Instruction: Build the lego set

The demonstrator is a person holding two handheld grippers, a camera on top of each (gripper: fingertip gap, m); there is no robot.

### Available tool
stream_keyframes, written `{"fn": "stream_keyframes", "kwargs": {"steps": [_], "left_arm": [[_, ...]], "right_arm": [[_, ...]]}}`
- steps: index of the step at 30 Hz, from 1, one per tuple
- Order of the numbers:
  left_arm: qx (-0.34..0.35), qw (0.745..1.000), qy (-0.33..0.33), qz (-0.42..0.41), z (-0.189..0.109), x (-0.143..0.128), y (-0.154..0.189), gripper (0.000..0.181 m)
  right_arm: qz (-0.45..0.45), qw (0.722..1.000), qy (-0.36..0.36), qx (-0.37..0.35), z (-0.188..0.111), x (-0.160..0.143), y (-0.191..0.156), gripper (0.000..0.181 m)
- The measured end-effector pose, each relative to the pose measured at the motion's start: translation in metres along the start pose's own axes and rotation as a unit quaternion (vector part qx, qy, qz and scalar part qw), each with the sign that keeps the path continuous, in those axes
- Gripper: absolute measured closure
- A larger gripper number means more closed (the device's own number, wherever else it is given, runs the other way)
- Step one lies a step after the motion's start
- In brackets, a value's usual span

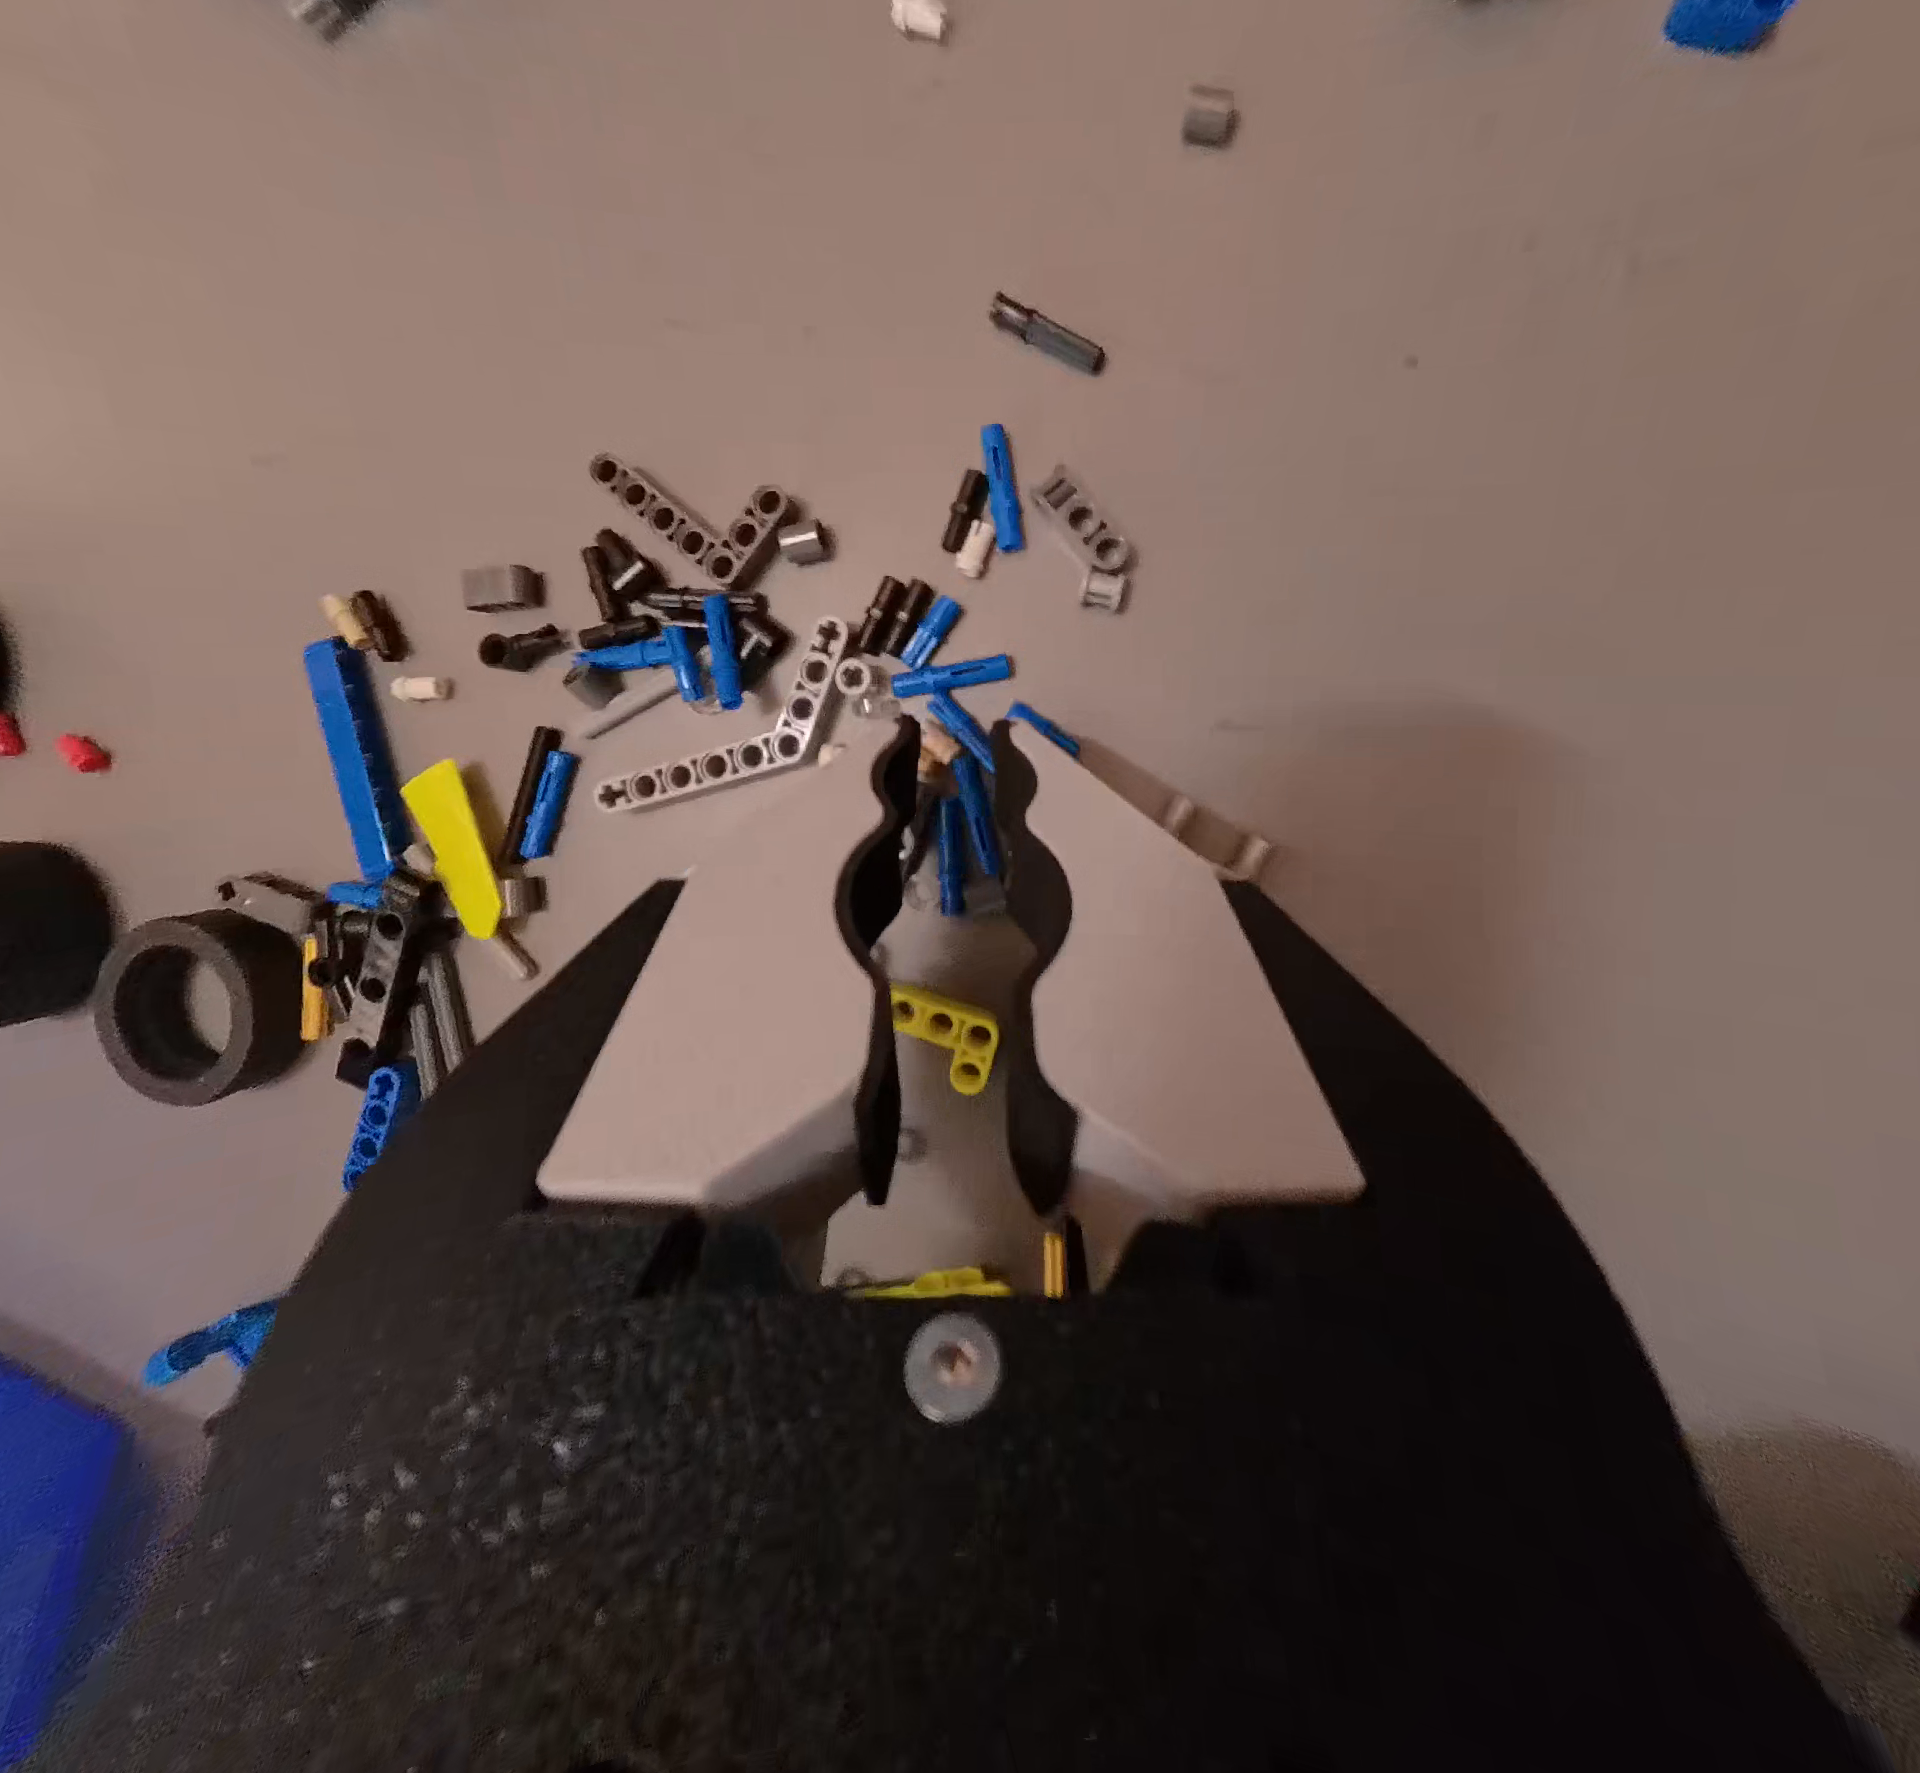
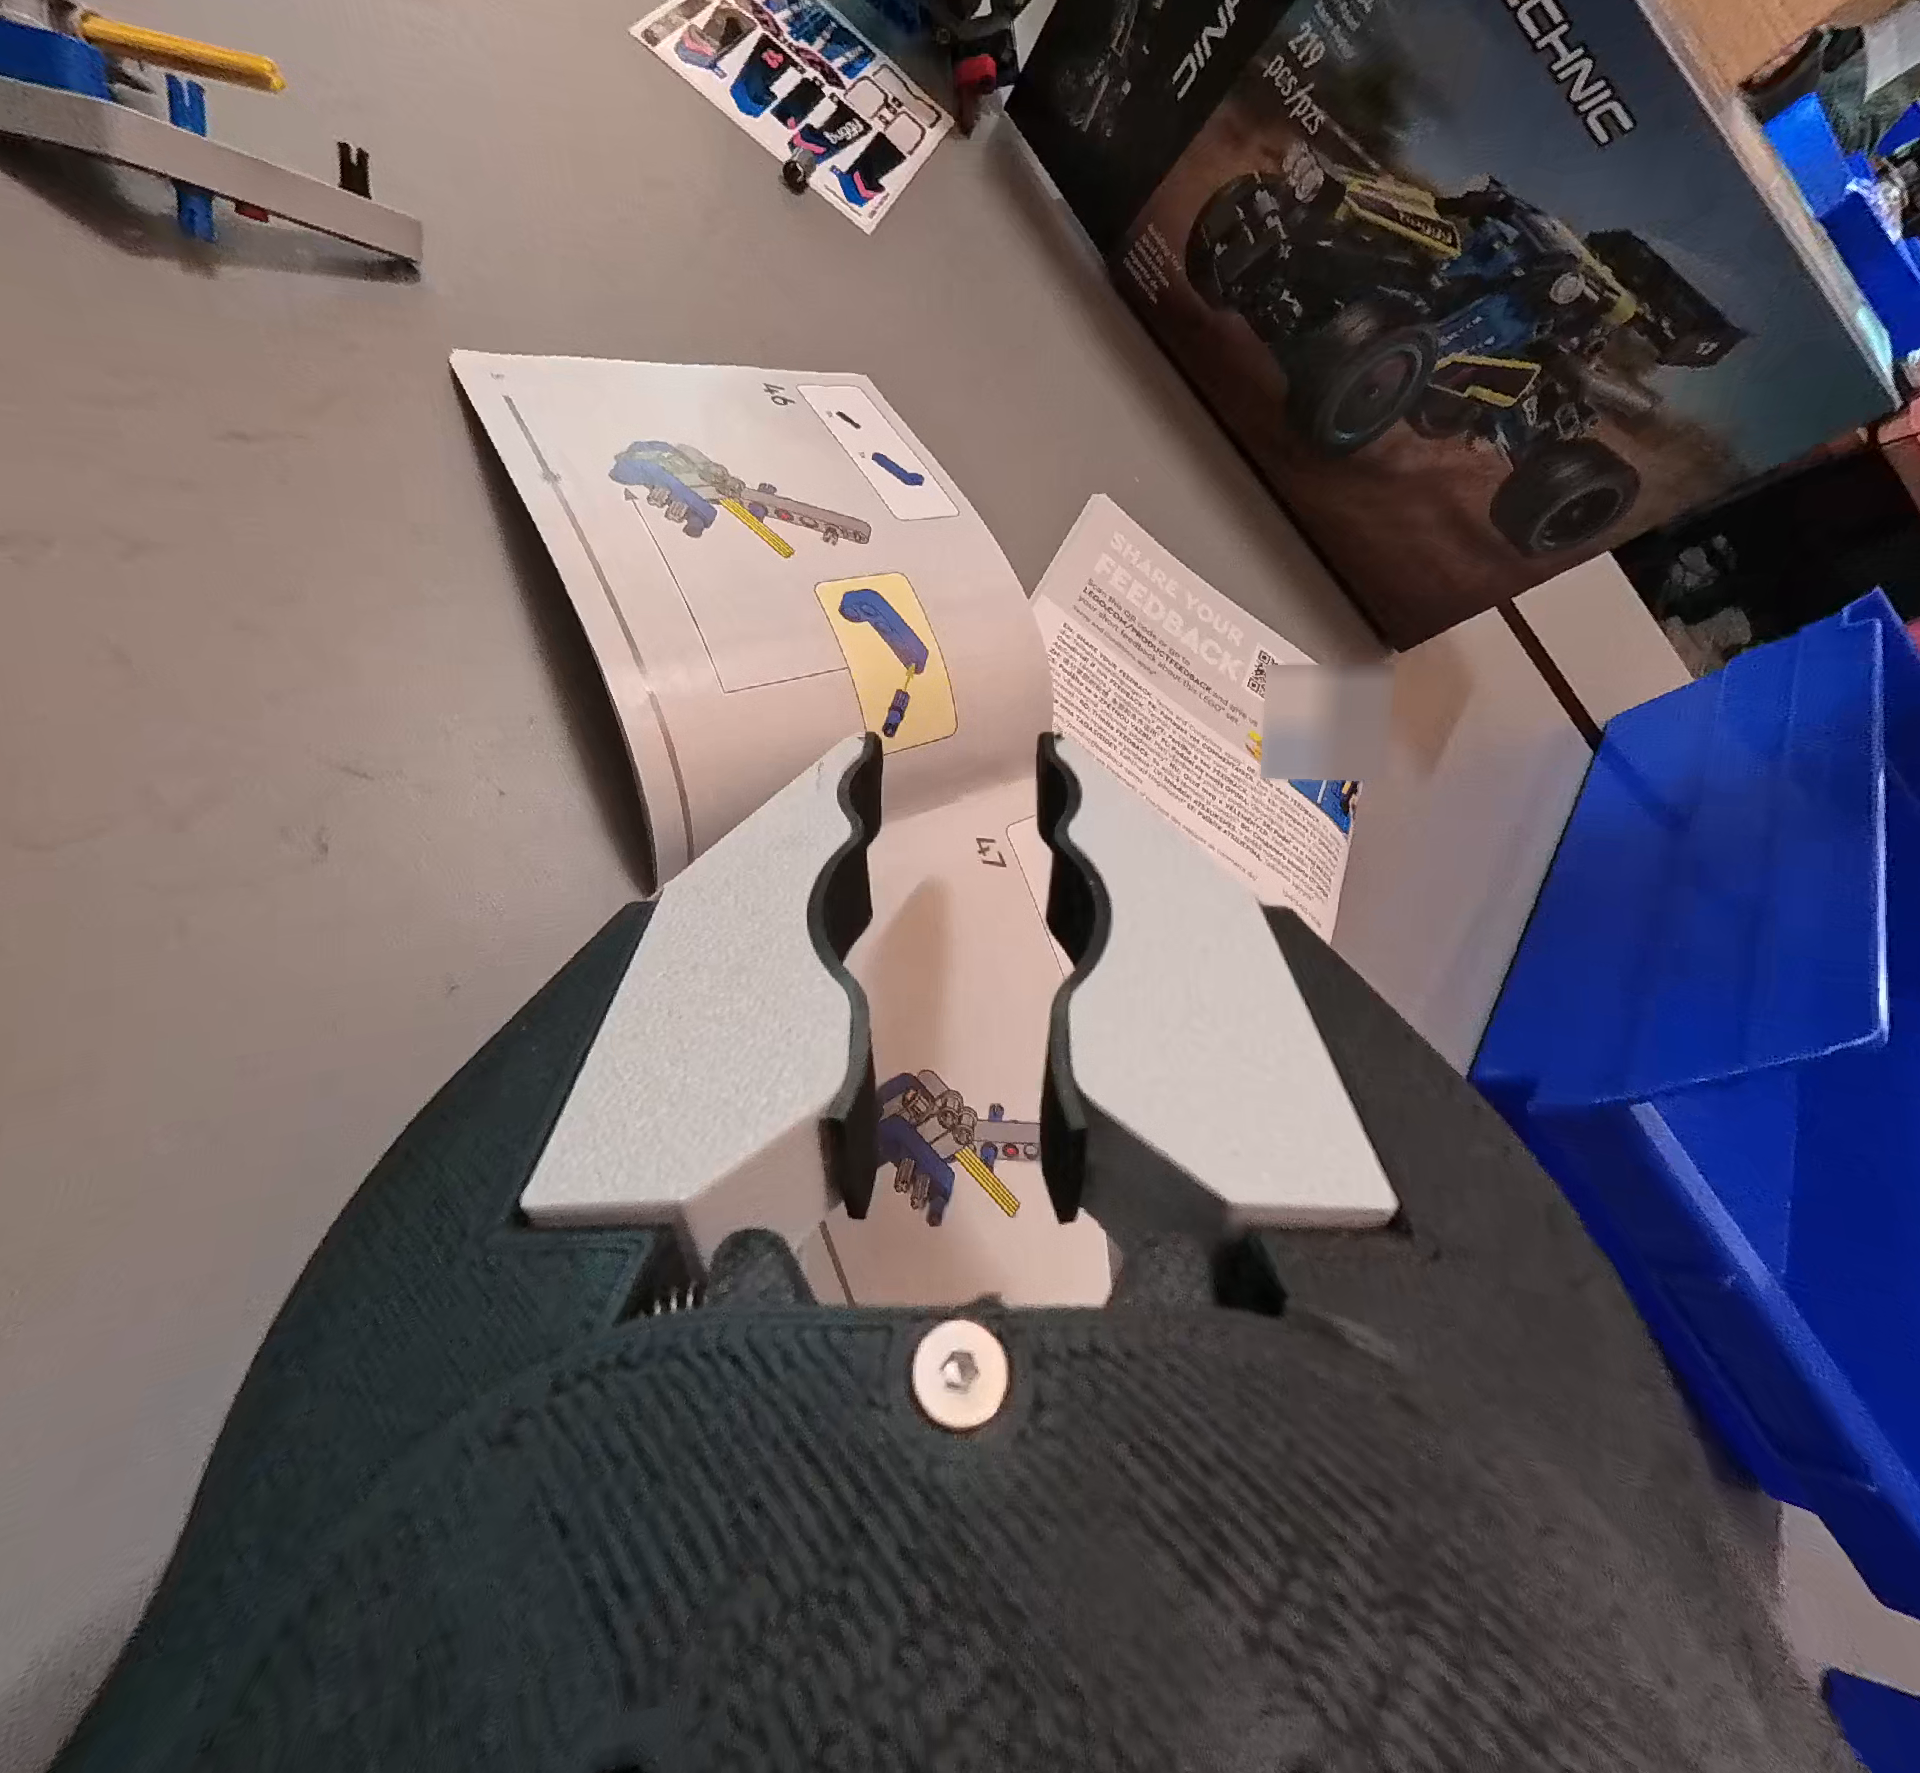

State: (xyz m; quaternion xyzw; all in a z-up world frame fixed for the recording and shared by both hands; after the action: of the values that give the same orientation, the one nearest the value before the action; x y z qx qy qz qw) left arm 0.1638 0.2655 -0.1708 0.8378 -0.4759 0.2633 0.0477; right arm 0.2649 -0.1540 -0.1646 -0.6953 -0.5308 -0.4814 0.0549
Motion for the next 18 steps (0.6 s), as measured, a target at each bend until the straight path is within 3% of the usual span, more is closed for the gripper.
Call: {"fn": "stream_keyframes", "kwargs": {"steps": [8, 18], "left_arm": [[-0.049, 0.999, -0.001, 0.011, -0.005, 0.004, 0.007, 0.174], [-0.03, 0.999, -0.035, -0.025, 0.004, 0.007, 0.015, 0.174]], "right_arm": [[0.003, 1.0, -0.005, -0.008, -0.004, -0.001, 0.0, 0.153], [0.002, 1.0, -0.001, 0.0, -0.002, 0.004, -0.003, 0.153]]}}
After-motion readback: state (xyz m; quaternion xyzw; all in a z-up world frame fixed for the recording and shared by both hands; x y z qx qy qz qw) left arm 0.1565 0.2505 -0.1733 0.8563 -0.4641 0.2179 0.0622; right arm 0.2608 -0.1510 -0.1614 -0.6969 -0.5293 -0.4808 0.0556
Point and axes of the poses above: each gripper's, where its closed fingertips meet, z out along the fingers, x out of its top, y = z × x across the jaws, the point moved 9 cm from there along -z, back along the fingers, and after that the axes turned 4 degrees about z, right-handed, at the moved point
